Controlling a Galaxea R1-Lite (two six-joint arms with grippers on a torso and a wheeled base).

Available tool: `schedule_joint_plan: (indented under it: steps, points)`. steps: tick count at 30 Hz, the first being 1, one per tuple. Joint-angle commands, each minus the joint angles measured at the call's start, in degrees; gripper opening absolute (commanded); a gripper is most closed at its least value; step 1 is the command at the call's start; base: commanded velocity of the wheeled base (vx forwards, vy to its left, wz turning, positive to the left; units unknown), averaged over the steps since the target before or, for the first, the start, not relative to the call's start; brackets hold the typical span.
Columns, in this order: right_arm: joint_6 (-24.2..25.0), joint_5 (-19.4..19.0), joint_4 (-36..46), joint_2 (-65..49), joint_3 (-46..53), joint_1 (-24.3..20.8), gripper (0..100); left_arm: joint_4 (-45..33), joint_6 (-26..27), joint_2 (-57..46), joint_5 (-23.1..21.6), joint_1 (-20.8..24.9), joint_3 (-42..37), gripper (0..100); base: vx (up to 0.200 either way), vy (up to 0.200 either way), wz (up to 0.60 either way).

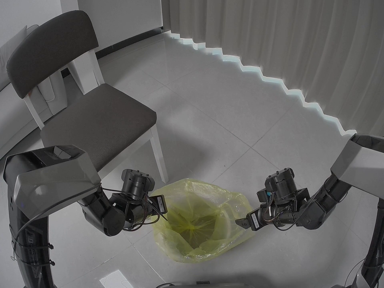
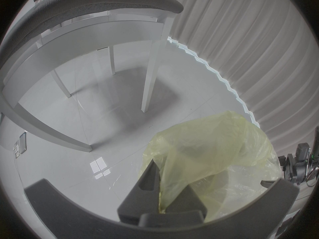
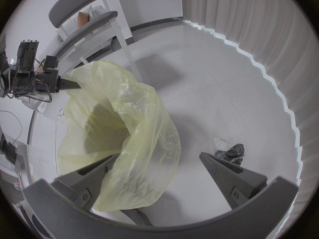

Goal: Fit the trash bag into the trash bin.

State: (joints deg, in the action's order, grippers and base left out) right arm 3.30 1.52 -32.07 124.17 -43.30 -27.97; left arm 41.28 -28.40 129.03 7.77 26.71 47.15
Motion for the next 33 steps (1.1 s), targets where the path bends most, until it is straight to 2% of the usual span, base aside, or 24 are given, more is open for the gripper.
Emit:
schedule_joint_plan:
  steps: [1,6,9,14,15,17,19,26,33]
  points:
    - [-1.1,0.0,0.4,-0.5,2.8,-0.2,100,0.0,0.0,0.0,0.1,-0.1,0.1,0,0.000,0.000,0.00]
    - [-3.7,0.7,-0.4,2.2,5.4,0.2,100,0.0,0.0,0.7,0.2,1.1,1.0,0,0.000,0.000,0.00]
    - [-3.5,0.9,-1.8,4.5,5.2,0.0,100,0.3,0.0,1.6,1.6,1.4,1.6,0,0.000,0.000,0.00]
    - [-2.0,-0.4,-5.9,1.9,5.1,0.1,100,2.6,0.1,1.4,2.8,1.6,0.7,0,0.000,0.000,0.00]
    - [2.0,-4.2,-6.0,-2.4,5.4,0.1,100,3.6,0.0,1.1,2.7,1.9,-0.3,0,0.000,0.000,0.00]
    - [6.9,-9.7,-6.0,-5.1,6.0,-0.2,100,4.0,0.0,1.2,2.7,2.1,-0.7,0,0.000,0.000,0.00]
    - [9.8,-12.3,-6.0,-6.7,6.8,0.1,100,4.1,0.0,1.6,2.7,2.2,-0.6,0,0.000,0.000,0.00]
    - [9.2,-11.6,-6.4,-7.2,7.5,2.1,100,4.0,0.1,2.5,2.8,1.8,-0.1,0,0.000,0.000,0.00]
    - [5.9,-8.7,-6.0,-5.1,2.3,1.0,100,3.9,0.5,4.6,2.8,1.2,3.0,0,0.000,0.000,0.00]
